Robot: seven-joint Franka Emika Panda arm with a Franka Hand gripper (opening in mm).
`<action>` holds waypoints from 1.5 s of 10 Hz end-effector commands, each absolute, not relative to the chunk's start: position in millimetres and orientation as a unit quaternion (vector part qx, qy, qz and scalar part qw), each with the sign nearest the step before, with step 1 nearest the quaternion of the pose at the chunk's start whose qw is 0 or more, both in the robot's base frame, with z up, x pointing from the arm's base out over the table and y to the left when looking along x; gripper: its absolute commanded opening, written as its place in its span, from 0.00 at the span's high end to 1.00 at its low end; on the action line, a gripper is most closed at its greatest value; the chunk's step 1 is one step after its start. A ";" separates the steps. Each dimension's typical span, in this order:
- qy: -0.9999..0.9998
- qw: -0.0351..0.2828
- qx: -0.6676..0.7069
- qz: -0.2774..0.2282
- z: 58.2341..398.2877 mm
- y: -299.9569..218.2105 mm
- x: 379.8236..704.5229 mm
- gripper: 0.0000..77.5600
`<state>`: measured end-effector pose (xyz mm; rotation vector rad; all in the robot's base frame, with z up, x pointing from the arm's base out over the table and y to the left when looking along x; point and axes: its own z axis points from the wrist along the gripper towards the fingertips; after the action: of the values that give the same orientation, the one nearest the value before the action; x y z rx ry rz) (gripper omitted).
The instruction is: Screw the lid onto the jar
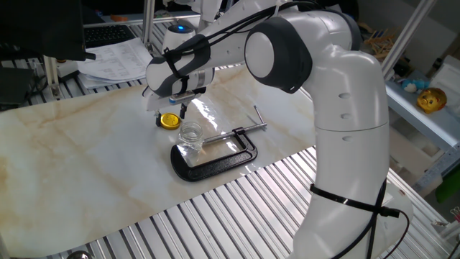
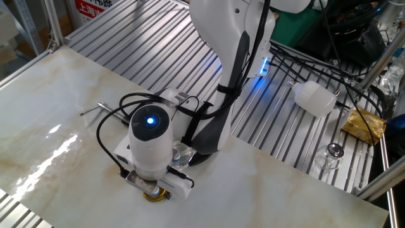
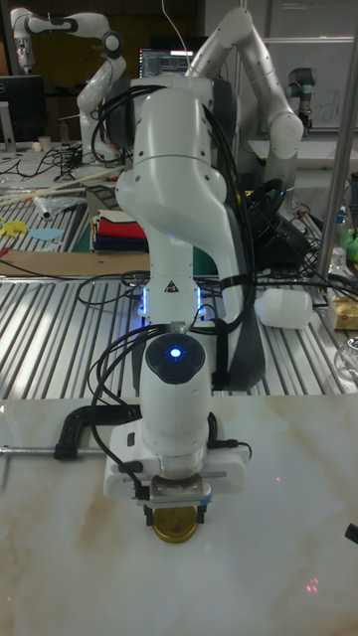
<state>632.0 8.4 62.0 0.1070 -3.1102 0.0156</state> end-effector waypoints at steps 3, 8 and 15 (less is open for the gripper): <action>-0.999 0.013 0.034 0.005 63.4 8.2 633.0 0.99; -0.999 0.013 0.034 0.005 63.4 8.2 633.0 0.99; -0.999 0.021 0.022 0.019 126.8 27.9 641.1 0.99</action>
<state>640.6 22.1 106.4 0.0860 -3.1048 0.0410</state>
